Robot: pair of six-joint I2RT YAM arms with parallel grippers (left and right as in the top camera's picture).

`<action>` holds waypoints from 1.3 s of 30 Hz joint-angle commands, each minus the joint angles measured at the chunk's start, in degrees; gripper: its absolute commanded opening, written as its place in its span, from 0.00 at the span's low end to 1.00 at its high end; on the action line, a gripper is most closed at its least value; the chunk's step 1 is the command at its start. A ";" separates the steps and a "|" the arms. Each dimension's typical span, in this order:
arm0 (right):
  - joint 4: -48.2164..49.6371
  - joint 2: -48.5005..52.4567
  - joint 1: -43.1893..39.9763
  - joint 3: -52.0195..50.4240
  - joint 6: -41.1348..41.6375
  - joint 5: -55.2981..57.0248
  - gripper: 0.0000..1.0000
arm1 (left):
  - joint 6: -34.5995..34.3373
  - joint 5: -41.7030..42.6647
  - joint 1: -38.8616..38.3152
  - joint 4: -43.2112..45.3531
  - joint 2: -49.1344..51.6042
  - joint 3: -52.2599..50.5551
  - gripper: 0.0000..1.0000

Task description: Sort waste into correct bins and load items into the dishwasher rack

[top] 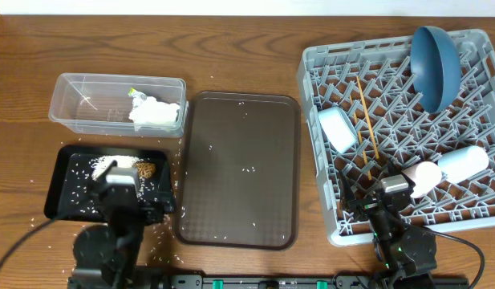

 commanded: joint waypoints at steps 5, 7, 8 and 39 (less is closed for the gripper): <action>-0.04 -0.33 -1.29 -0.24 0.79 -0.17 0.99 | 0.61 2.91 1.55 2.78 -9.70 -9.94 0.98; -0.04 -0.33 -1.29 -0.24 0.79 -0.17 0.99 | 0.61 2.75 1.55 2.99 -10.38 -11.91 0.98; -0.04 -0.33 -1.29 -0.24 0.79 -0.17 0.99 | 0.59 2.82 1.55 2.97 -10.27 -13.07 0.98; -0.04 -0.33 -1.29 -0.24 0.79 -0.17 0.99 | 0.61 2.75 1.53 20.94 -10.23 -27.89 0.98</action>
